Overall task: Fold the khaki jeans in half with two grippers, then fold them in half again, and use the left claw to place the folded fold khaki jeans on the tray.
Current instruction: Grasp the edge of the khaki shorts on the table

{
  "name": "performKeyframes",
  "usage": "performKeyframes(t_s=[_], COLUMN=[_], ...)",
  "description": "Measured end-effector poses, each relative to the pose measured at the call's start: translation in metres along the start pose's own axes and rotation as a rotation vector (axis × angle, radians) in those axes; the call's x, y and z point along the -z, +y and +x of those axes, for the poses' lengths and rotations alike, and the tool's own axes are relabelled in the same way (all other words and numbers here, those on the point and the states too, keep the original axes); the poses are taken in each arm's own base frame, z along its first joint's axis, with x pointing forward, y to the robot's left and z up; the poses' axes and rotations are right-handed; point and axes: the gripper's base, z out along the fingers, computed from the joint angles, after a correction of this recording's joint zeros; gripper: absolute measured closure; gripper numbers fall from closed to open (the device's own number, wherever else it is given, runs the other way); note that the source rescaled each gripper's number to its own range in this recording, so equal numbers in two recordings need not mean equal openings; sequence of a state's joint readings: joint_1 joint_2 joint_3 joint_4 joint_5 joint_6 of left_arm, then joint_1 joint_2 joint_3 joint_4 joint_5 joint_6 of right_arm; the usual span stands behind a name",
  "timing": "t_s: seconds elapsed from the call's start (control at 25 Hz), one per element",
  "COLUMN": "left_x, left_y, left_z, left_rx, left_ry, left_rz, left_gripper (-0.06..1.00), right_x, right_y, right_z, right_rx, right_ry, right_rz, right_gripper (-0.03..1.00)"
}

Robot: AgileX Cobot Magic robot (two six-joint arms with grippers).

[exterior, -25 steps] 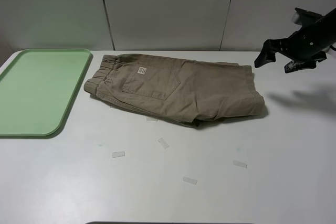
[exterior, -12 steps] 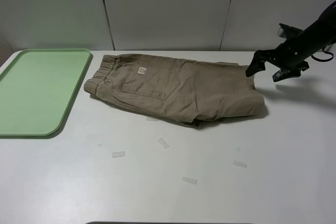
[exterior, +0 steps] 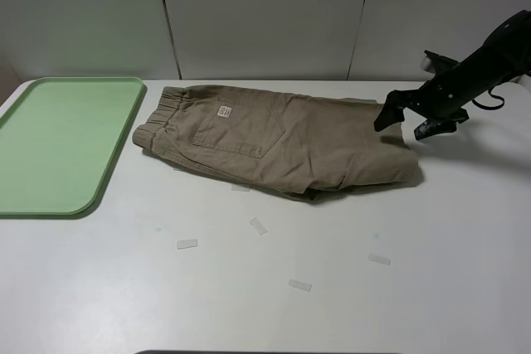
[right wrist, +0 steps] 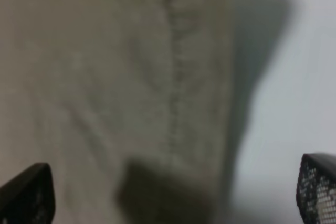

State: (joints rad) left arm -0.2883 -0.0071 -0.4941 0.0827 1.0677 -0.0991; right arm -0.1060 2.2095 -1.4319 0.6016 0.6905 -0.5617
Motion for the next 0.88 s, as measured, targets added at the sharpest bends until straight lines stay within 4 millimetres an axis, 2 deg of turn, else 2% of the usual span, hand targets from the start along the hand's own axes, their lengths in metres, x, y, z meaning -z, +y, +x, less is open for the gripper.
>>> performKeyframes(t_s=[0.36, 0.72, 0.88], left_x=[0.0, 0.0, 0.0], left_y=[0.0, 0.0, 0.0], left_z=[0.0, 0.0, 0.0], left_rx=[0.0, 0.0, 0.0], left_ry=[0.0, -0.001, -0.001], left_rz=[0.0, 0.0, 0.0], left_gripper=[-0.04, -0.04, -0.04], right_x=[-0.011, -0.024, -0.03], right_y=[0.022, 0.055, 0.067], right_z=[-0.001, 0.001, 0.003], right_rx=[0.044, 0.104, 0.128], right_ry=[0.001, 0.004, 0.013], right_rz=[-0.029, -0.058, -0.071], right_gripper=[-0.03, -0.03, 0.02])
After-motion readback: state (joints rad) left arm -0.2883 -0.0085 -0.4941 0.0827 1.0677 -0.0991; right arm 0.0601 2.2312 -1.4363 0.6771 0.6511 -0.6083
